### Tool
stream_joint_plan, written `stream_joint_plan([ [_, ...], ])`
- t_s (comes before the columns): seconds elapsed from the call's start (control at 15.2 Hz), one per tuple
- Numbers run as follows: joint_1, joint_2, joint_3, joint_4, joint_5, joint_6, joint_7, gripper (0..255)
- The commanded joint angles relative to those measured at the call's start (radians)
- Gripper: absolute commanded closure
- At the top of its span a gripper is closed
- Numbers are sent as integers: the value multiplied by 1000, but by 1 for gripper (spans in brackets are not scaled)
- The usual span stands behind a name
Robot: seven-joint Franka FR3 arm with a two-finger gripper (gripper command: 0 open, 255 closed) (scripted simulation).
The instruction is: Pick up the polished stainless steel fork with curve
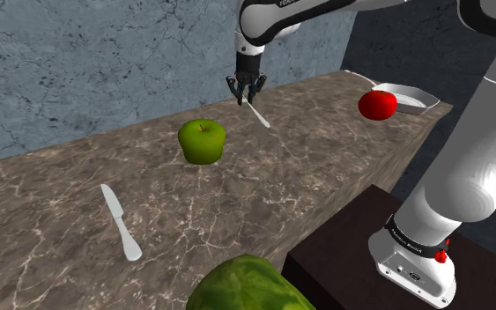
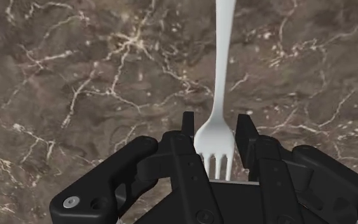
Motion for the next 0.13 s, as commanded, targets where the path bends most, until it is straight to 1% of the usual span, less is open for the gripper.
stream_joint_plan([
  [0.0,0,-5,0,9,1,-14,-1,255],
  [0.07,0,-5,0,9,1,-14,-1,255],
])
